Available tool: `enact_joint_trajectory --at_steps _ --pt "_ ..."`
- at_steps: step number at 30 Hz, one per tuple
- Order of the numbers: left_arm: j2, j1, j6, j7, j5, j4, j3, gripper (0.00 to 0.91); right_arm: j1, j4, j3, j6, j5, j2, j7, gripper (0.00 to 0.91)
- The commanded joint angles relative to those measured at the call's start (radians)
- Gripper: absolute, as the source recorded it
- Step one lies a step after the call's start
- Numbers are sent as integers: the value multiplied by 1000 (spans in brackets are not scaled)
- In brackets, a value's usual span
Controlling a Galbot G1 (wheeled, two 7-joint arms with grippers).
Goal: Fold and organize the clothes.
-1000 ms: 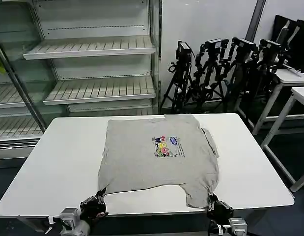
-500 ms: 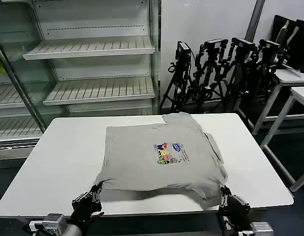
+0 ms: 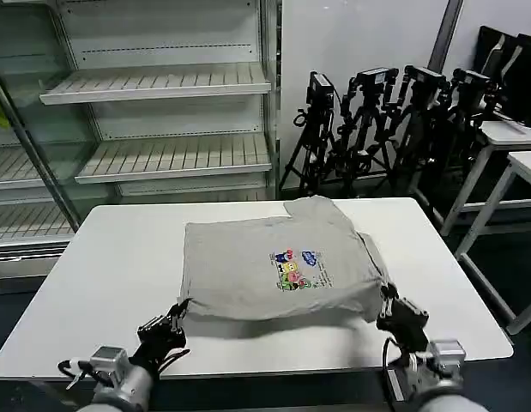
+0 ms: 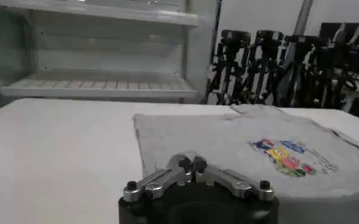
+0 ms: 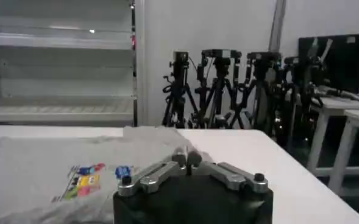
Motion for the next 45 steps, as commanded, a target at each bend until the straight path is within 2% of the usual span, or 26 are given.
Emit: enact_joint_trajectory --at_steps 1,13,15,16,17,18,19,27,34,39,45 --pt "42 -204 -1 -2 -16 173 35 20 212 -171 -61 -17 41 -34 4 0" --pt "36 -301 -1 -11 0 277 84 20 373 -368 -166 -34 16 -3 -9 0" --pt "32 -307 -1 -10 9 288 91 111 380 -384 -175 -36 0 7 -13 0" --pt "30 -311 -1 -10 15 299 96 393 383 -399 -182 -37 -11 15 -16 191" --pt "27 -313 -1 -10 19 306 99 584 383 -407 -186 -37 -19 23 -17 292" --pt "25 -316 -2 -9 24 312 101 584 382 -413 -190 -38 -24 29 -18 484" --pt "23 -317 -1 -9 24 317 102 907 381 -420 -194 -39 -29 35 -18 907" --pt "11 -296 -6 0 38 304 96 907 324 -418 -191 -30 -63 61 -25 907" --pt "2 -176 -18 2 45 192 70 907 183 -303 -133 26 -104 61 -40 907" --pt "-8 -99 -25 -2 62 148 54 907 93 -210 -77 33 -130 52 -44 907" --pt "-8 -79 -33 -2 68 192 46 907 55 -226 -43 41 -133 35 -49 907"
